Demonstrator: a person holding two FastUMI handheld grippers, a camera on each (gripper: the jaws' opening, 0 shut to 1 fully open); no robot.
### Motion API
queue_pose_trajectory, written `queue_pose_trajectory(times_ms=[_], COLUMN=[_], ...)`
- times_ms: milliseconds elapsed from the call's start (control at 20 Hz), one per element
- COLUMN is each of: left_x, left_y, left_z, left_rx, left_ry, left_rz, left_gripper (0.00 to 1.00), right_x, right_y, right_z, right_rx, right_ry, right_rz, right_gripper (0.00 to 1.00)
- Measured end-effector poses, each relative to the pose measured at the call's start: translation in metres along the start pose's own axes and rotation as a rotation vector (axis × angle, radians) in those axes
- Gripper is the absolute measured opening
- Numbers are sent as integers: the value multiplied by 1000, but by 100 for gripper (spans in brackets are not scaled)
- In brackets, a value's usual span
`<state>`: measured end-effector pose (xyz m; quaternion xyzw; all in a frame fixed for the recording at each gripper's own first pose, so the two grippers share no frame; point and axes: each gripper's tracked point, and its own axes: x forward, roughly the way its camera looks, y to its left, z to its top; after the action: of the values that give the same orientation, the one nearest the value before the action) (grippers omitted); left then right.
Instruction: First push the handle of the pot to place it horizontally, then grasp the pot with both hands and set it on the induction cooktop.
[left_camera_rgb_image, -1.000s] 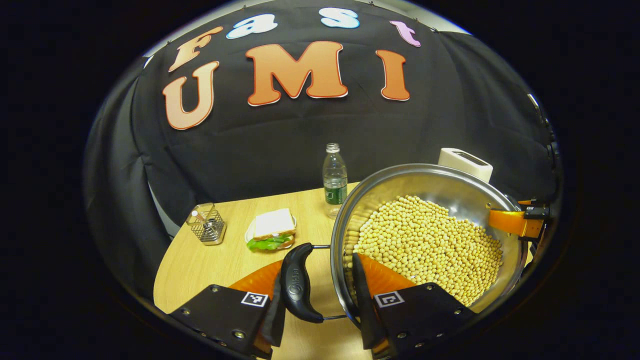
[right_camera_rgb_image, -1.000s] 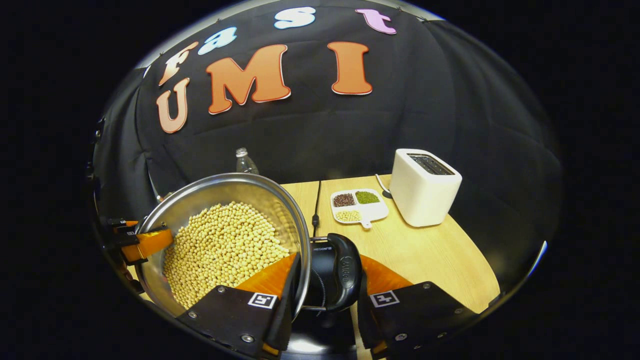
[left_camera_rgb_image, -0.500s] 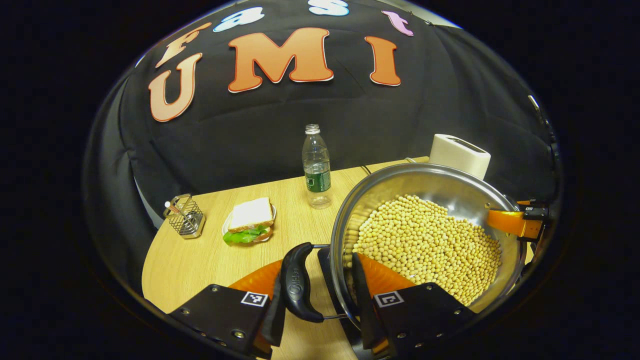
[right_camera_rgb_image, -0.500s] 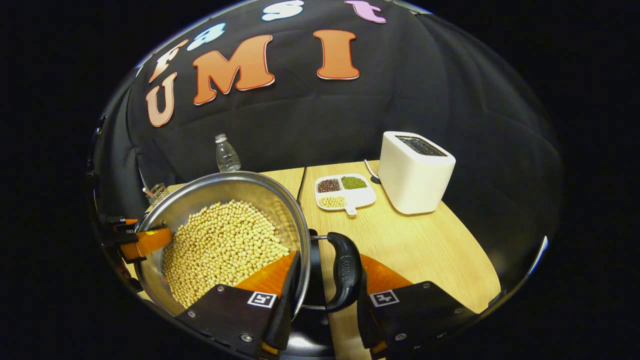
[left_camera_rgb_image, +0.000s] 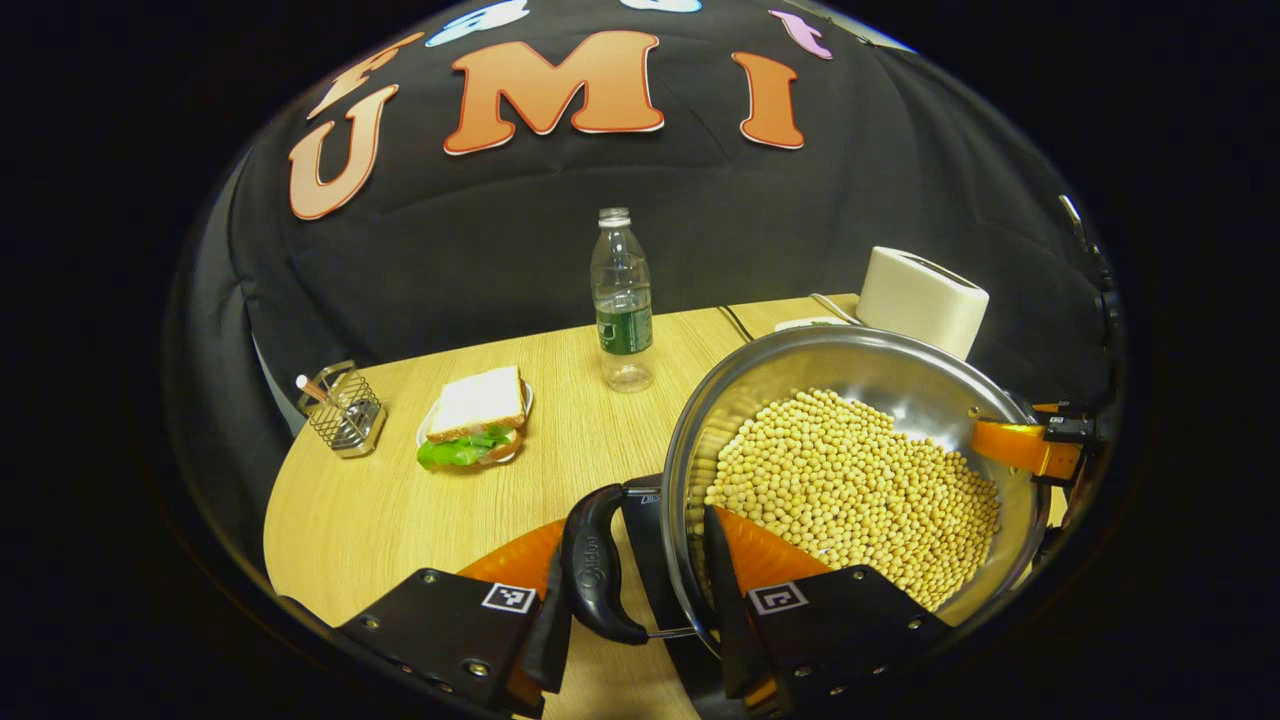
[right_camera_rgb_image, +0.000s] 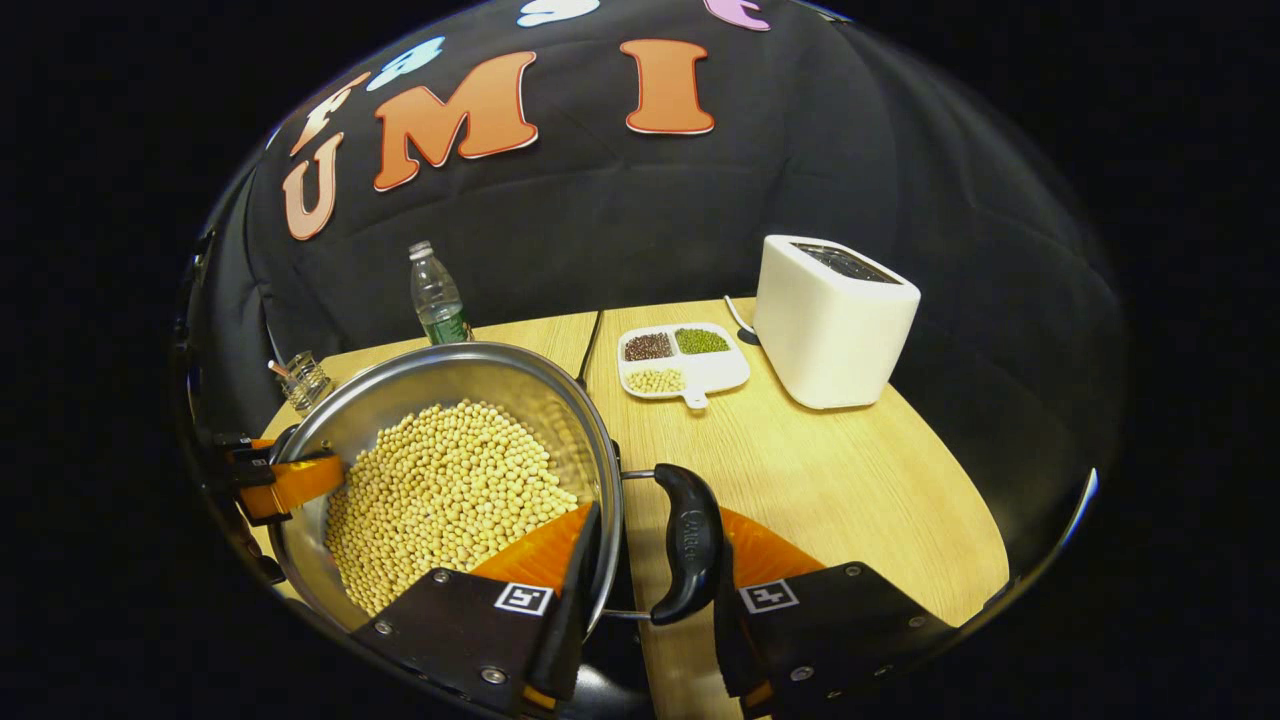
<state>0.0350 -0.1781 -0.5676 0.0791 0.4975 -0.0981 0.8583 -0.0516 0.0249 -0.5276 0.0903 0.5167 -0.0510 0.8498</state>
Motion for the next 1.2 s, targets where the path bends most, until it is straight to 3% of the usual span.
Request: queue_pose_trajectory(times_ms=[50, 200, 300, 400, 550, 600, 650, 800, 1000, 1200], left_x=[0, 3, 6, -2, -11, -21, -29, -71, -159, -257], left_y=[2, 7, 13, 13, 19, 23, 27, 47, 58, 68], left_z=[1, -1, -1, -5, 7, 12, 23, 66, 145, 196], left_rx=[-1, -7, -26, -25, 43, 48, 43, 56, 48, -6], left_ry=[0, -2, -10, 7, -28, -52, -84, -241, -544, -704], left_rz=[0, 4, 10, 29, 74, 92, 103, 183, 250, 263], left_gripper=[62, 61, 60, 65, 72, 72, 78, 78, 77, 77], right_x=[1, 2, 7, 10, 4, -4, -13, -49, -128, -212], right_y=[1, -1, 2, 0, -8, -9, -10, -13, -6, 2], right_z=[2, 0, 1, 2, 25, 34, 44, 89, 151, 204], right_rx=[4, 17, 27, 3, -80, -111, -135, -140, -156, -199], right_ry=[2, 11, 5, -7, -100, -127, -156, -295, -516, -719], right_rz=[2, 13, 23, 39, -14, -33, -48, -53, -19, 10], right_gripper=[54, 49, 55, 60, 67, 75, 80, 91, 93, 93])
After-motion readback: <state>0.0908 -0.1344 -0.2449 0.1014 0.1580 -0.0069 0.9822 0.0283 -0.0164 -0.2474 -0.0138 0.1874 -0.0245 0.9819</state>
